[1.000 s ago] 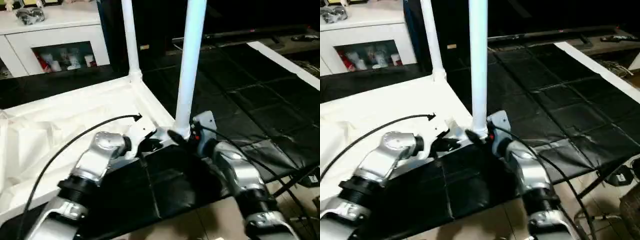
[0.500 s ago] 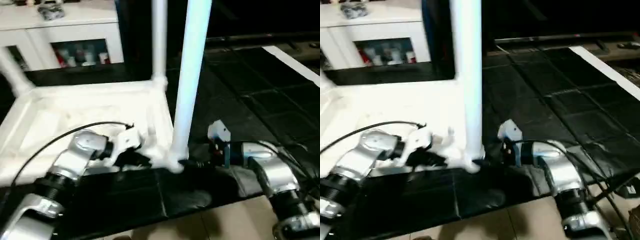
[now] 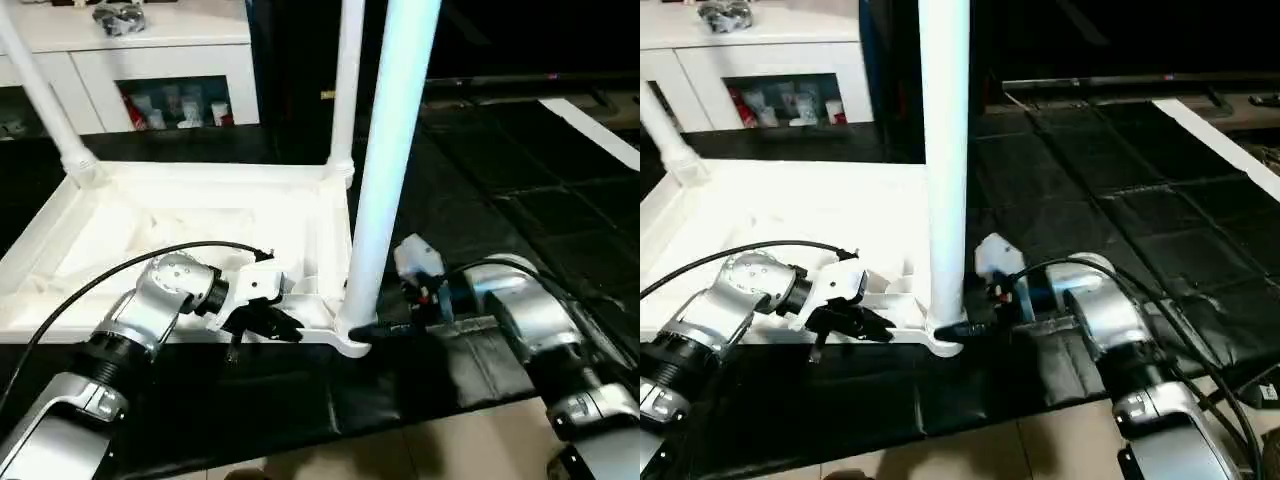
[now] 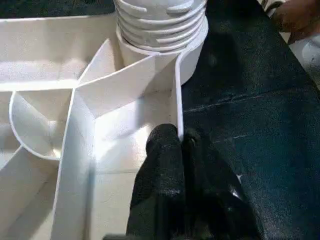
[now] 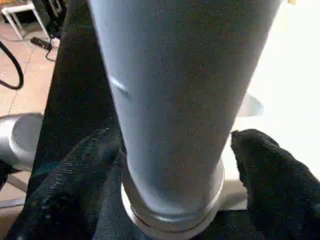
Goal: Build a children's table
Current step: Rotate leg to tighten
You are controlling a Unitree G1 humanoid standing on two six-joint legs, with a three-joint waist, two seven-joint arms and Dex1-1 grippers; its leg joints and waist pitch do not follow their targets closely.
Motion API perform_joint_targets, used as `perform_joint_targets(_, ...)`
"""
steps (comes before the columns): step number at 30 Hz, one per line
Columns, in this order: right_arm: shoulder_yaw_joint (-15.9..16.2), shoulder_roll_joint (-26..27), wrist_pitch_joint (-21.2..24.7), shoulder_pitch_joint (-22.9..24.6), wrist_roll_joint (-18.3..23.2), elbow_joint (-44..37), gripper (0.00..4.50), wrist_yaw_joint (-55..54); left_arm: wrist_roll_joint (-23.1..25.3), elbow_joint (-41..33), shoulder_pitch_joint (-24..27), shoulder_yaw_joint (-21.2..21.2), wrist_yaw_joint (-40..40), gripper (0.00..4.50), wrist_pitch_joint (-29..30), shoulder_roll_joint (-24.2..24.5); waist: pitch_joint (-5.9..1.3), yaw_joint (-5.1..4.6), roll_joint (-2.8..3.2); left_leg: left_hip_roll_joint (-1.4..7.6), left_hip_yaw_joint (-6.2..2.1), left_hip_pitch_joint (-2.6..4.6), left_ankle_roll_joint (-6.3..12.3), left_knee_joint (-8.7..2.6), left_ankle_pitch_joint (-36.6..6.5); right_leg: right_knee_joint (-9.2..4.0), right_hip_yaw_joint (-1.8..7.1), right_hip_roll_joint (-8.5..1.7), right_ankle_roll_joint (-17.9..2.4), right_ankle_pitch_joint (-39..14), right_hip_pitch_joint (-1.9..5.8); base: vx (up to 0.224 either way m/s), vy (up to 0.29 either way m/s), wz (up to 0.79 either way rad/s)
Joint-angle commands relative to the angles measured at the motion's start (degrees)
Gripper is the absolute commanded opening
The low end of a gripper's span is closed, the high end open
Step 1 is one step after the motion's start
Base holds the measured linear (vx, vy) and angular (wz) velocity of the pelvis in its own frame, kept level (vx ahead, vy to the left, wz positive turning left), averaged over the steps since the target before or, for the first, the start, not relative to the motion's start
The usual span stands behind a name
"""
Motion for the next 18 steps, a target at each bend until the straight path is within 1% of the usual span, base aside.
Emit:
perform_joint_targets(1, 0.78, 0.02, -1.47, -1.21, -1.03, 1.06, 3.58, 0.35, 1.72, 0.2, -0.74, -2.2, -1.45, 0.0, -1.02, 0.02, -3.95, -0.34, -0.37, 1.61, 0.01, 0.11, 2.73, -3.69, -8.91, -3.94, 3.19, -4.16, -10.7, -13.08, 3.14, 0.0, 0.0, 0.0)
perform_joint_targets(3, 1.3, 0.24, -2.37, -1.42, -1.77, 1.97, 3.3, 0.24, 1.76, 0.38, -0.64, -2.29, -1.39, 0.0, -1.24, -0.03, -4.0, -0.34, -0.4, 1.56, 0.0, 0.04, 2.64, -3.65, -8.9, -3.9, 3.23, -4.26, -10.51, -13.52, 3.22, 0.0, 0.0, 0.0)
perform_joint_targets(4, 1.53, 0.33, -2.67, -1.39, -1.98, 2.21, 3.3, 0.21, 1.79, 0.5, -0.59, -2.31, -1.37, 0.0, -1.32, -0.07, -3.99, -0.29, -0.38, 1.58, 0.0, 0.04, 2.67, -3.66, -8.8, -3.92, 3.23, -4.24, -10.48, -13.48, 3.21, 0.0, 0.0, 0.0)
perform_joint_targets(6, 1.72, 0.59, -2.91, -1.46, -1.85, 2.74, 3.3, 0.03, 1.86, 0.65, -0.57, -2.41, -1.41, 0.0, -1.5, -0.12, -3.99, -0.24, -0.54, 1.59, 0.01, 0.05, 2.87, -3.63, -8.46, -3.83, 3.25, -4.17, -10.45, -12.98, 3.19, 0.0, 0.0, 0.0)
perform_joint_targets(8, 1.8, 0.74, -3.18, -1.5, -1.83, 3.0, 3.3, -0.01, 1.79, 0.56, -0.54, -2.45, -1.45, 0.0, -1.49, -0.12, -3.99, -0.26, -0.48, 1.63, -0.03, 0.0, 2.94, -3.66, -8.46, -3.77, 3.24, -4.19, -10.49, -12.97, 3.21, 0.0, 0.0, 0.0)
perform_joint_targets(9, 1.63, 1.04, -3.2, -1.64, -1.61, 3.57, 3.11, 0.28, 1.78, 0.75, -0.72, -2.4, -1.45, 0.0, -1.66, -0.04, -3.96, -0.26, -0.55, 1.62, -0.01, 0.04, 2.95, -3.67, -8.74, -3.86, 3.21, -4.19, -10.4, -13.41, 3.17, 0.0, 0.0, 0.0)
perform_joint_targets(12, 1.37, 1.33, -2.87, -1.78, -1.14, 3.87, 2.92, 0.56, 1.75, 0.93, -0.91, -2.28, -1.42, 0.0, -1.72, 0.05, -4.0, -0.24, -0.51, 1.63, -0.02, 0.03, 2.94, -3.66, -8.64, -3.83, 3.23, -4.19, -10.47, -13.43, 3.19, 0.0, 0.0, 0.0)
perform_joint_targets(13, 1.26, 1.46, -2.75, -1.87, -0.96, 4.05, 2.79, 0.7, 1.74, 1.0, -1.0, -2.22, -1.4, 0.0, -1.73, 0.07, -3.99, -0.24, -0.51, 1.62, 0.0, 0.04, 2.95, -3.65, -8.66, -3.85, 3.24, -4.18, -10.46, -13.39, 3.17, 0.0, 0.0, 0.0)
perform_joint_targets(14, 1.3, 1.48, -2.63, -1.93, -0.9, 4.08, 2.79, 0.92, 1.72, 1.08, -1.05, -2.17, -1.44, 0.0, -1.76, 0.11, -3.98, -0.26, -0.39, 1.61, -0.01, 0.04, 2.94, -3.66, -8.77, -3.88, 3.23, -4.16, -10.45, -13.46, 3.16, 0.0, 0.0, 0.0)
perform_joint_targets(17, 1.12, 1.61, -1.78, -1.89, -0.11, 3.97, 2.75, 1.88, 1.59, 1.32, -1.09, -2.11, -1.79, 0.0, -1.82, 0.23, -4.02, -0.28, -0.35, 1.6, -0.01, 0.08, 2.89, -3.65, -8.88, -3.89, 3.23, -4.15, -10.56, -13.25, 3.21, 0.0, 0.0, 0.0)
perform_joint_targets(18, 0.83, 1.75, -1.36, -1.82, 0.45, 4.02, 2.75, 2.34, 1.58, 1.59, -1.19, -2.12, -1.93, 0.0, -1.91, 0.25, -4.04, -0.25, -0.14, 1.64, -0.05, 0.07, 2.86, -3.66, -9.01, -3.87, 3.22, -4.17, -10.64, -13.25, 3.2, 0.0, 0.0, 0.0)
